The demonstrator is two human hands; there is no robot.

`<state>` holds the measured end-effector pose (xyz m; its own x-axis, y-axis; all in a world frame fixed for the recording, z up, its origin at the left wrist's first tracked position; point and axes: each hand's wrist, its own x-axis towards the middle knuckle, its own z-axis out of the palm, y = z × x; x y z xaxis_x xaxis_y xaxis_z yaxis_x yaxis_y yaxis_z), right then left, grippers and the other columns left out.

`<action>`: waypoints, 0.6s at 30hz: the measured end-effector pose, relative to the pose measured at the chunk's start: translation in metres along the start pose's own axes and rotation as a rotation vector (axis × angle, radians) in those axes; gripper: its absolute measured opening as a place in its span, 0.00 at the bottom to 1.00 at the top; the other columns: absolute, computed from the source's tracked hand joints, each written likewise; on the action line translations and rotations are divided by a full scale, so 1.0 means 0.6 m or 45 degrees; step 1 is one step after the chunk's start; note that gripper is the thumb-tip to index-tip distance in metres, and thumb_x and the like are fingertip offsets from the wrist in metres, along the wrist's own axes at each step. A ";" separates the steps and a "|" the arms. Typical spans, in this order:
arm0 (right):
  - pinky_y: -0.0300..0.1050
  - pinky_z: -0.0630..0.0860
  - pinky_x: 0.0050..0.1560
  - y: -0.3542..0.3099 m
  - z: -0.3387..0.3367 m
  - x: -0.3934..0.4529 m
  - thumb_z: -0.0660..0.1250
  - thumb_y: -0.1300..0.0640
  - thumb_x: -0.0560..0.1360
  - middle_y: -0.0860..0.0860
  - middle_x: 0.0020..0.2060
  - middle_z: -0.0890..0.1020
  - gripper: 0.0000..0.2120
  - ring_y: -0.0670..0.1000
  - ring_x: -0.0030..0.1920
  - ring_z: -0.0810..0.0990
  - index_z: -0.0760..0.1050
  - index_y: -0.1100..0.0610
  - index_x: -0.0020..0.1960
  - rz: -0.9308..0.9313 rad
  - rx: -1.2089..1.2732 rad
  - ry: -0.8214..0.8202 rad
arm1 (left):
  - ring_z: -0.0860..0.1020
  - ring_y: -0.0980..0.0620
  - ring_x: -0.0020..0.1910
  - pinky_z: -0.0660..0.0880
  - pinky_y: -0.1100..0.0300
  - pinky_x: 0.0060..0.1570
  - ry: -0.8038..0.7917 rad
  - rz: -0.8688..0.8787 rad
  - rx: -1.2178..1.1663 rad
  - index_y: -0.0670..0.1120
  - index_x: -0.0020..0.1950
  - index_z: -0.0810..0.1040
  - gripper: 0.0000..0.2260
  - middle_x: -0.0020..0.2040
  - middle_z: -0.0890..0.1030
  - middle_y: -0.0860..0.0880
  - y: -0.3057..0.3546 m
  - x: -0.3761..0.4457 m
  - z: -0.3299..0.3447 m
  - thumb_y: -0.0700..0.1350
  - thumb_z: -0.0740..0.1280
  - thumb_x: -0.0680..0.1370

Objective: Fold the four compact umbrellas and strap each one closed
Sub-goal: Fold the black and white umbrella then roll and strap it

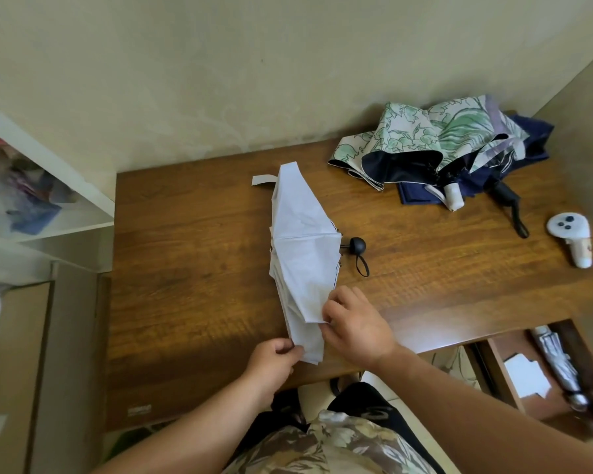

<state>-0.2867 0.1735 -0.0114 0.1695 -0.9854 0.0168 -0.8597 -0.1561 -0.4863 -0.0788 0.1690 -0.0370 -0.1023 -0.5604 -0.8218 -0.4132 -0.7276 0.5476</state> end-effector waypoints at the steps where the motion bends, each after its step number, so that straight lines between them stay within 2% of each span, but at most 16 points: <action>1: 0.48 0.75 0.43 -0.003 0.002 0.001 0.70 0.54 0.75 0.48 0.50 0.72 0.07 0.52 0.50 0.70 0.73 0.54 0.45 -0.049 -0.039 -0.006 | 0.80 0.52 0.45 0.75 0.62 0.40 0.021 -0.014 -0.011 0.51 0.61 0.82 0.08 0.52 0.85 0.50 -0.006 0.000 -0.001 0.49 0.71 0.83; 3: 0.49 0.75 0.41 -0.008 0.008 0.003 0.70 0.57 0.74 0.49 0.49 0.73 0.05 0.53 0.49 0.71 0.74 0.54 0.44 -0.170 -0.091 0.002 | 0.81 0.51 0.45 0.75 0.61 0.40 0.042 -0.028 -0.052 0.52 0.60 0.82 0.06 0.52 0.85 0.50 -0.007 -0.002 0.001 0.50 0.70 0.84; 6: 0.47 0.73 0.41 -0.018 0.017 0.001 0.70 0.57 0.74 0.49 0.47 0.76 0.04 0.54 0.48 0.73 0.76 0.53 0.42 -0.303 -0.142 -0.018 | 0.82 0.50 0.39 0.74 0.59 0.36 0.039 -0.075 -0.107 0.53 0.54 0.83 0.05 0.49 0.86 0.50 -0.001 -0.004 0.006 0.52 0.71 0.82; 8: 0.49 0.74 0.41 -0.024 0.024 -0.003 0.70 0.56 0.74 0.47 0.44 0.77 0.04 0.54 0.48 0.74 0.77 0.52 0.42 -0.335 -0.167 -0.038 | 0.84 0.51 0.37 0.73 0.58 0.33 0.077 -0.125 -0.107 0.52 0.54 0.83 0.07 0.47 0.86 0.49 -0.003 -0.002 0.009 0.53 0.74 0.80; 13: 0.51 0.73 0.39 -0.039 0.025 -0.009 0.69 0.58 0.74 0.47 0.38 0.77 0.06 0.54 0.45 0.75 0.75 0.53 0.38 -0.308 -0.139 0.028 | 0.86 0.51 0.36 0.74 0.59 0.31 0.178 -0.166 -0.095 0.49 0.50 0.83 0.07 0.45 0.87 0.48 -0.007 -0.003 0.014 0.51 0.74 0.79; 16: 0.49 0.74 0.40 -0.045 0.022 -0.017 0.67 0.58 0.73 0.47 0.37 0.78 0.01 0.54 0.45 0.76 0.78 0.53 0.43 -0.299 -0.122 0.030 | 0.84 0.51 0.36 0.76 0.61 0.32 0.199 -0.105 -0.098 0.48 0.49 0.85 0.05 0.45 0.87 0.48 -0.009 -0.009 0.016 0.48 0.75 0.79; 18: 0.48 0.75 0.42 -0.046 0.024 -0.021 0.67 0.57 0.73 0.46 0.40 0.80 0.06 0.53 0.47 0.77 0.81 0.52 0.49 -0.264 -0.124 0.004 | 0.82 0.52 0.36 0.77 0.61 0.35 0.201 -0.064 -0.118 0.48 0.50 0.86 0.04 0.44 0.87 0.49 -0.014 -0.011 0.016 0.47 0.76 0.79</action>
<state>-0.2581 0.1913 -0.0104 0.3461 -0.9317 0.1105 -0.8492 -0.3612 -0.3852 -0.0832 0.1825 -0.0376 0.0629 -0.5724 -0.8176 -0.3284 -0.7855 0.5246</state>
